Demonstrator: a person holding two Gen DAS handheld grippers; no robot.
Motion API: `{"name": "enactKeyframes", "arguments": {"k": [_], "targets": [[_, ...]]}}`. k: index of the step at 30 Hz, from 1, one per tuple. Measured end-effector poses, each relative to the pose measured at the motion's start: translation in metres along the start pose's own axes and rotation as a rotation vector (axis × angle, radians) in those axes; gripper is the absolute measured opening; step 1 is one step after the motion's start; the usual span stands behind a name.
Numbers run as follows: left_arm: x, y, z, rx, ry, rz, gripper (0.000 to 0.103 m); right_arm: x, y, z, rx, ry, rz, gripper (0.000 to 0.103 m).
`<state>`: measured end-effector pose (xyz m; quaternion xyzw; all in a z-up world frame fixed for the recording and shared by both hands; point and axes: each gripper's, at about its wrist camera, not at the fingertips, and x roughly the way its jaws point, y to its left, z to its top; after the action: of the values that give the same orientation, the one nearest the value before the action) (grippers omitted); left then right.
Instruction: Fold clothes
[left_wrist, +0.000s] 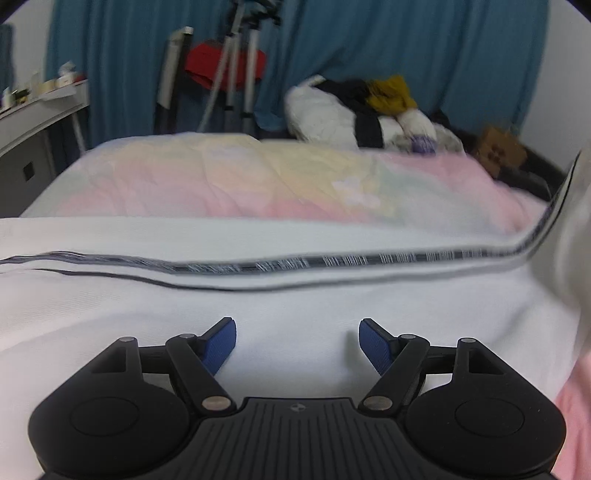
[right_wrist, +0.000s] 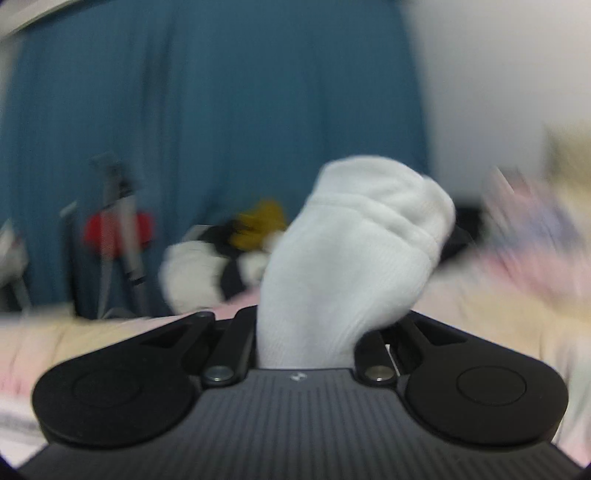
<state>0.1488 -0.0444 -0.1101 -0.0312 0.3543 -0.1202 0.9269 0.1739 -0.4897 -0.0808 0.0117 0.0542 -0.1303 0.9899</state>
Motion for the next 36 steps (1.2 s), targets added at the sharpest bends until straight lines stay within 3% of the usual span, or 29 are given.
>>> {"name": "enactKeyframes", "arguments": {"k": [2,5,8,11,14,17,21,23,27,29,31,32,36], "targets": [[-0.017,0.014,0.009,-0.071,-0.036,-0.023,0.076,-0.023,0.055,-0.004,-0.16,-0.016,0.108,0.014],[-0.043,0.035,0.02,-0.16,-0.093,-0.053,0.076,-0.055,0.13,-0.036,-0.387,0.047,0.271,0.014],[-0.064,0.055,0.025,-0.226,-0.135,-0.073,0.077,-0.073,0.192,-0.101,-0.633,0.225,0.397,0.014],[-0.073,0.068,0.028,-0.273,-0.146,-0.088,0.077,-0.09,0.225,-0.152,-0.906,0.24,0.38,0.015],[-0.075,0.075,0.03,-0.311,-0.149,-0.132,0.077,-0.094,0.226,-0.129,-0.829,0.231,0.354,0.015],[-0.074,0.074,0.03,-0.306,-0.15,-0.138,0.077,-0.1,0.224,-0.106,-0.673,0.21,0.372,0.015],[-0.067,0.068,0.023,-0.287,-0.127,-0.122,0.077,-0.093,0.237,-0.128,-0.65,0.28,0.441,0.016],[-0.064,0.066,0.02,-0.277,-0.117,-0.11,0.077,-0.093,0.238,-0.138,-0.676,0.252,0.448,0.016],[-0.058,0.062,0.017,-0.258,-0.102,-0.099,0.078,-0.092,0.234,-0.121,-0.545,0.285,0.453,0.019],[-0.055,0.061,0.015,-0.258,-0.093,-0.094,0.078,-0.093,0.234,-0.113,-0.469,0.318,0.476,0.027],[-0.053,0.061,0.014,-0.257,-0.085,-0.089,0.078,-0.091,0.231,-0.109,-0.406,0.355,0.531,0.047],[-0.053,0.064,0.014,-0.259,-0.083,-0.083,0.078,-0.091,0.228,-0.105,-0.373,0.366,0.557,0.05],[-0.07,0.083,0.01,-0.308,-0.07,-0.02,0.078,-0.093,0.221,-0.094,-0.203,0.418,0.649,0.082]]}}
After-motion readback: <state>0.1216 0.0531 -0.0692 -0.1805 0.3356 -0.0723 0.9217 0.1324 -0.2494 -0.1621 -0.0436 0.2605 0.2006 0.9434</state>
